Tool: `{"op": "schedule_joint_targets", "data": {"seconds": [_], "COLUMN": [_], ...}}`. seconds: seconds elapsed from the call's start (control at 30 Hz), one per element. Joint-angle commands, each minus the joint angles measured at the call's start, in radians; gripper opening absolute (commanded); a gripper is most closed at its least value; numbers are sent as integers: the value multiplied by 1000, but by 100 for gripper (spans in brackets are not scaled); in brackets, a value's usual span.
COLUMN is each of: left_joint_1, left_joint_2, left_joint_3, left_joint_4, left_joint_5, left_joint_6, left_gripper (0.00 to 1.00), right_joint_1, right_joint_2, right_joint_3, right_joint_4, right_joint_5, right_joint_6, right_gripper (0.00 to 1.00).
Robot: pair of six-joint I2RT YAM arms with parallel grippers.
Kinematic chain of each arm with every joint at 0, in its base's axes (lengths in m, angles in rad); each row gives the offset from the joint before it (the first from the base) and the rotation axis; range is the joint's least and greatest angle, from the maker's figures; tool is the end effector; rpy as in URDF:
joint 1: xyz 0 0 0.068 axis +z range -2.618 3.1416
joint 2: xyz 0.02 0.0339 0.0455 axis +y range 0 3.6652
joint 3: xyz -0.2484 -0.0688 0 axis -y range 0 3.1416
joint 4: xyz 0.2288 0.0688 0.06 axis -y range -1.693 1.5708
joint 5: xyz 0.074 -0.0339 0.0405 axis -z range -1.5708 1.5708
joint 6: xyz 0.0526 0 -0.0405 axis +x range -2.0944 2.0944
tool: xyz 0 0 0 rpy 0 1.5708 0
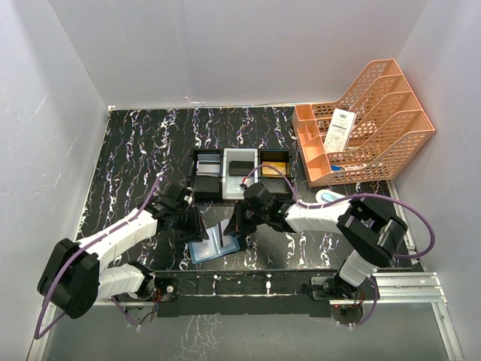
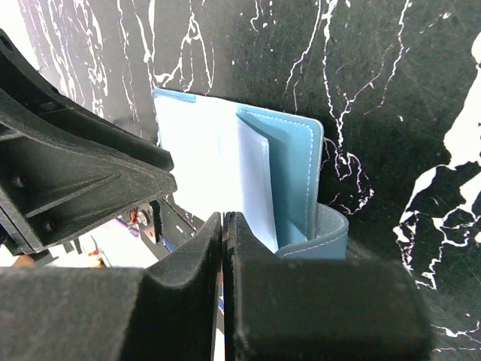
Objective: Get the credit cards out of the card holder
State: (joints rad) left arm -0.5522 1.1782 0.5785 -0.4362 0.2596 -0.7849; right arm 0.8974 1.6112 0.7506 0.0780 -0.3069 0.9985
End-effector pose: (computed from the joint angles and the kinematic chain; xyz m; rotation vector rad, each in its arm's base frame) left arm 0.1728 -0.1224 0.1560 -0.2241 2.7741 -0.7573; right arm 0.1826 0.2544 0.1398 -0.0368 2.6922 1.1500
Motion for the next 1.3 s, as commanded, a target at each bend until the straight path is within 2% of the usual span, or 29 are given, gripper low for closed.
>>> {"op": "schedule_joint_targets", "data": {"seconds": [0.0,0.27,0.43,0.73,1.07,1.17,1.27], "left_joint_1": [-4,-4,-5,-3,19,108,281], "left_joint_2": [-69,-130,-190,-233,-204,-210,-239], "left_joint_3": [39,123,197,256,294,294,260], "left_joint_4": [-52,-128,-186,-266,-263,-247,-208], "left_joint_5": [-25,-148,-251,-429,-525,-453,-369], "left_joint_6": [13,56,97,176,235,288,319], "left_gripper": [31,44,68,98,99,99,99], "right_joint_1": [3,3,3,4,8,8,8], "right_joint_2": [-25,-52,-114,-231,-379,-409,-426], "right_joint_3": [50,47,24,-16,-46,-46,-47], "right_joint_4": [51,84,111,177,176,172,173], "right_joint_5": [-29,-33,7,77,201,220,237], "right_joint_6": [-26,-61,-101,-214,-413,-470,-525], "right_gripper": [0,0,0,0,0,0,0]}}
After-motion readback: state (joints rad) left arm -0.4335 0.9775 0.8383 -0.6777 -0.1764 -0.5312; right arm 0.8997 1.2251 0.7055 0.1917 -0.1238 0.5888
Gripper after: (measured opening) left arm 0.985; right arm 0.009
